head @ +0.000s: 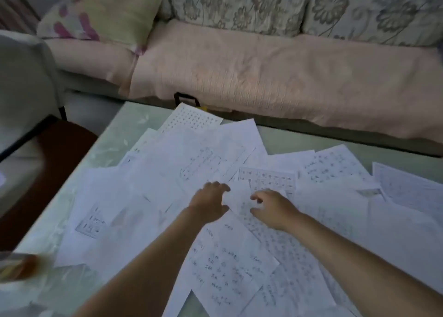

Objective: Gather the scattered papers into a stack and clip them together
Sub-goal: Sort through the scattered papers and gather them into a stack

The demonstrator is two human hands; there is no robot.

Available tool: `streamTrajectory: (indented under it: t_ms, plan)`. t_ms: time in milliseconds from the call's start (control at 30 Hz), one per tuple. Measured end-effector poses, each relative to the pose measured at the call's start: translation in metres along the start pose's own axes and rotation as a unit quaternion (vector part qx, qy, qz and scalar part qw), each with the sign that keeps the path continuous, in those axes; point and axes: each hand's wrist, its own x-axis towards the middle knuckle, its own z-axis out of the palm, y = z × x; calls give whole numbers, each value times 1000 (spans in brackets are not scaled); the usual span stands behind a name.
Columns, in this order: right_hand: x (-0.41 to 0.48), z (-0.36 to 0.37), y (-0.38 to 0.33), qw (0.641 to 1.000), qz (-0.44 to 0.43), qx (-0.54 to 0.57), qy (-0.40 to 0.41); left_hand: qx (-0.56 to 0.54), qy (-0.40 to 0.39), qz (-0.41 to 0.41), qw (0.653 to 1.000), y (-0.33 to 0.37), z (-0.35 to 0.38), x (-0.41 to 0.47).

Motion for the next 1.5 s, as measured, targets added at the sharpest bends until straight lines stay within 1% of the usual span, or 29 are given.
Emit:
streamTrajectory:
  t_ms: [33, 100, 167, 233, 367, 467, 567, 633, 700, 733, 833, 900, 1000, 1067, 1133, 1167, 1200, 1233, 1300, 1367, 1433, 1500]
  plan:
    - [13, 6, 2, 1000, -21, -14, 8, 25, 7, -3, 1000, -8, 4, 8]
    - [36, 12, 1, 995, -49, -90, 9, 73, 6, -39, 997, -27, 12, 16]
    - [56, 19, 0, 982, -69, -175, -5, 88, -4, -80, 993, -46, 19, 21]
    - [68, 25, 3, 970, -80, -227, -16, 93, -4, -91, 991, -57, 28, 20]
    - [77, 24, 9, 960, -106, -260, 8, 32, 14, -96, 995, -65, 27, 30]
    - [78, 22, 16, 959, -115, -258, 19, 19, 15, -84, 996, -69, 28, 38]
    - [80, 19, 26, 975, -105, -194, 7, -3, 25, -50, 998, -70, 29, 38]
    - [81, 19, 35, 981, -115, -157, 20, -29, 21, -23, 999, -70, 30, 36]
    - [75, 18, 42, 984, -128, -109, 59, -62, 22, 18, 998, -64, 31, 29]
    - [68, 17, 42, 983, -139, -96, 78, -64, 36, 42, 996, -59, 32, 24]
    - [40, 21, 37, 979, -155, -75, 107, -26, 92, 131, 987, -30, 37, 9]
    - [18, 27, 29, 973, -166, -48, 155, -41, 108, 166, 979, -8, 42, -6]
    - [-10, 36, 24, 958, -172, -13, 229, -93, 145, 169, 970, 12, 51, -24]
    - [-27, 39, 27, 947, -160, -42, 276, -86, 154, 167, 970, 17, 57, -33]
    - [-42, 43, 37, 928, -129, -83, 339, -97, 151, 174, 968, 18, 61, -39]
    - [-51, 47, 45, 923, -108, -73, 361, -111, 153, 174, 966, 19, 63, -42]
    - [-62, 51, 52, 919, -88, -40, 383, -118, 159, 172, 965, 19, 64, -45]
    - [-70, 57, 63, 916, -67, 23, 396, -116, 170, 172, 963, 19, 64, -48]
    - [-87, 71, 80, 898, -37, 192, 393, -92, 196, 168, 962, 20, 65, -52]
    - [-98, 87, 90, 886, -24, 318, 336, -91, 212, 164, 959, 23, 65, -59]
    - [-99, 103, 94, 886, -48, 378, 266, -69, 228, 157, 958, 25, 67, -64]
    - [-98, 118, 92, 878, -71, 388, 271, 8, 257, 153, 954, 29, 69, -65]
